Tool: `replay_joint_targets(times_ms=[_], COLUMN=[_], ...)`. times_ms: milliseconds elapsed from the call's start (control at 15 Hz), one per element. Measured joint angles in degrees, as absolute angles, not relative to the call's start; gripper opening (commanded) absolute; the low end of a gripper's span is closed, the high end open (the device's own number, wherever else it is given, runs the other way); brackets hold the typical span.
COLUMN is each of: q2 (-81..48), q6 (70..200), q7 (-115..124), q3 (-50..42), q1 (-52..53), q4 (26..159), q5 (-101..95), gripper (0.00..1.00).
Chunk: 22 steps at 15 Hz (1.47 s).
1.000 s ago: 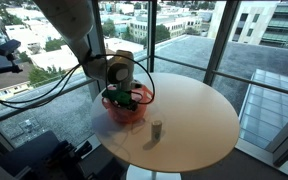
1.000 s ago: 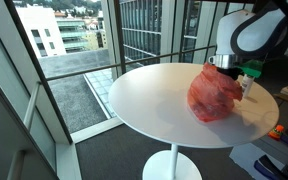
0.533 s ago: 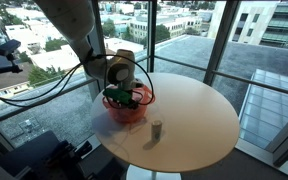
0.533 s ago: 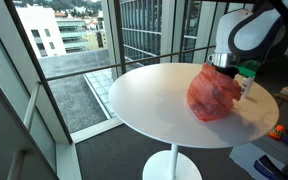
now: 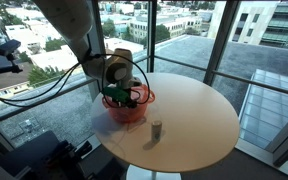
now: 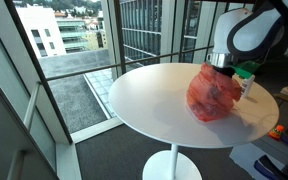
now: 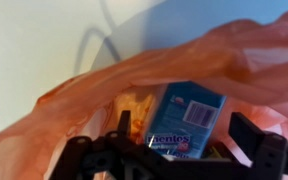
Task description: Pick up the mentos container from the orange plastic and put it on the table
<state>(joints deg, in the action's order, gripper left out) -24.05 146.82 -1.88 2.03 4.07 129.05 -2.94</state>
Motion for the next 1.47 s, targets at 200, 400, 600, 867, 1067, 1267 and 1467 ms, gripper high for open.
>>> replay_joint_targets(times_ms=[200, 400, 600, 867, 1067, 1267, 1467], q2=[-24.19, -24.52, -24.86, -25.13, -25.07, -24.56, -23.2], q6=[146.83, 146.87, 147.09, 147.63, 148.01, 148.07, 148.05], q7=[-0.22, 0.69, 0.72, 0.72, 0.72, 0.72, 0.69], q3=[1.78, 1.31, 0.91, 0.86, 0.85, 0.85, 0.85], q1=[5.03, 5.24, 5.24, 5.25, 5.25, 5.25, 5.24], q4=[129.05, 129.06, 129.05, 129.05, 129.02, 129.02, 129.03], q5=[-3.43, -4.05, -4.06, -4.06, -4.06, -4.16, -4.24], gripper=[1.0, 1.0, 0.73, 0.41, 0.4, 0.4, 0.4])
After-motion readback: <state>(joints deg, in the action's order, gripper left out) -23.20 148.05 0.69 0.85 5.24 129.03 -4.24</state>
